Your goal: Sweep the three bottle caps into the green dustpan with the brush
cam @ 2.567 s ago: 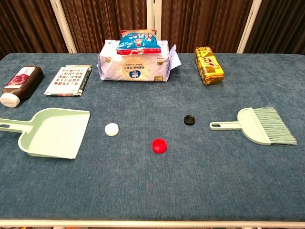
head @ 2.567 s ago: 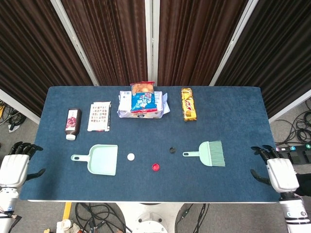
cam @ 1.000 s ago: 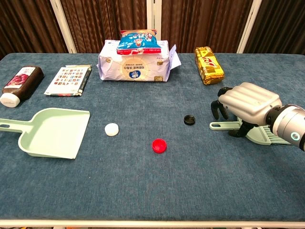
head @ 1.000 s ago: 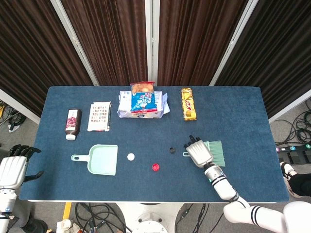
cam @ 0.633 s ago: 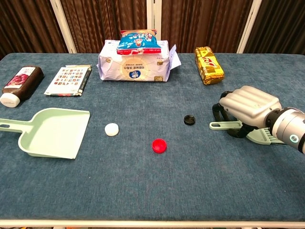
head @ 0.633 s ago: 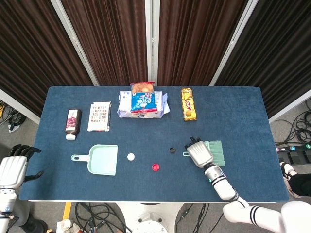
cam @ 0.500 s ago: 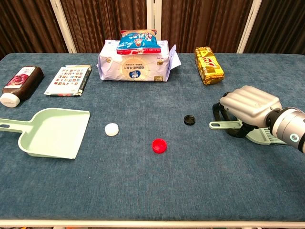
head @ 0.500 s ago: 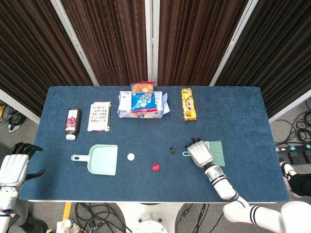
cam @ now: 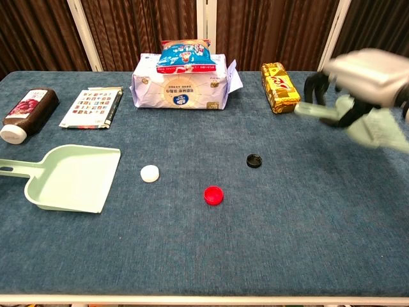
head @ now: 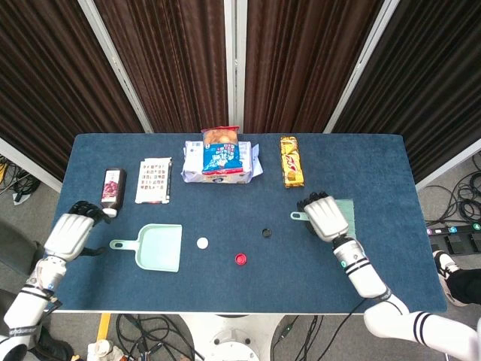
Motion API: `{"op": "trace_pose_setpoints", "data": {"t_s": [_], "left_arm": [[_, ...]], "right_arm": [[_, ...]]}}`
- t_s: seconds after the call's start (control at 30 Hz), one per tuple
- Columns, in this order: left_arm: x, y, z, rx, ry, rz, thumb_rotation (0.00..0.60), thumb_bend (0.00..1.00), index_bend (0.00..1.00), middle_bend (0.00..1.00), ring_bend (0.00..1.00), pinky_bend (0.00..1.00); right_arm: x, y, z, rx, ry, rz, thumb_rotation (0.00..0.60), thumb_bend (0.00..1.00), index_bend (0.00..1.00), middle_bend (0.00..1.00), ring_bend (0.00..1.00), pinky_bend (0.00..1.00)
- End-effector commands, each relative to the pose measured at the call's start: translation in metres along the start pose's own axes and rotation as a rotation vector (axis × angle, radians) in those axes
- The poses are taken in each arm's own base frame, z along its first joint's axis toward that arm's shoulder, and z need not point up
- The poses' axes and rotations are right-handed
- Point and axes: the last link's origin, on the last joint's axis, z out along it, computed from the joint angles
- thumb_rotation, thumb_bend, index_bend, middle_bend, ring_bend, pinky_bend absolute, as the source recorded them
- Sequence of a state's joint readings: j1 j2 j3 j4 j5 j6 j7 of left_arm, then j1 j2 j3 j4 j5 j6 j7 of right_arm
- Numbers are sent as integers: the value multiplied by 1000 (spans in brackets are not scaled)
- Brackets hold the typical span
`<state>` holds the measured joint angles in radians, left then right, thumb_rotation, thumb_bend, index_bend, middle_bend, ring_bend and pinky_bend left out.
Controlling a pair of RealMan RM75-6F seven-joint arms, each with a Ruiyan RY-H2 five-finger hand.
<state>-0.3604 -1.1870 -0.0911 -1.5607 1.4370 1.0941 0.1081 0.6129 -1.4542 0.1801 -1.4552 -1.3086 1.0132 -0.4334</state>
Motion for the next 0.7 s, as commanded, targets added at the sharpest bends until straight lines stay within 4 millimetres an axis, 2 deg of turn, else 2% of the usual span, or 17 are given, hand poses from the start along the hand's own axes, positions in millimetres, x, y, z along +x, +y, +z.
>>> {"op": "trace_pose_setpoints", "data": {"t_s": [0.03, 0.27, 0.7], "left_arm": [[-14, 17, 19, -20, -57, 46, 600, 78, 421, 375, 251, 175], [-34, 29, 16, 34, -107, 80, 600, 83, 421, 377, 251, 215], [-62, 44, 24, 107, -134, 72, 600, 85, 431, 403, 290, 265]], "right_arm": [[28, 10, 4, -17, 45, 3, 600, 396, 690, 631, 316, 375], [48, 20, 6, -40, 50, 11, 600, 395, 690, 633, 316, 375], [45, 24, 9, -41, 29, 39, 600, 395, 690, 634, 316, 375]]}}
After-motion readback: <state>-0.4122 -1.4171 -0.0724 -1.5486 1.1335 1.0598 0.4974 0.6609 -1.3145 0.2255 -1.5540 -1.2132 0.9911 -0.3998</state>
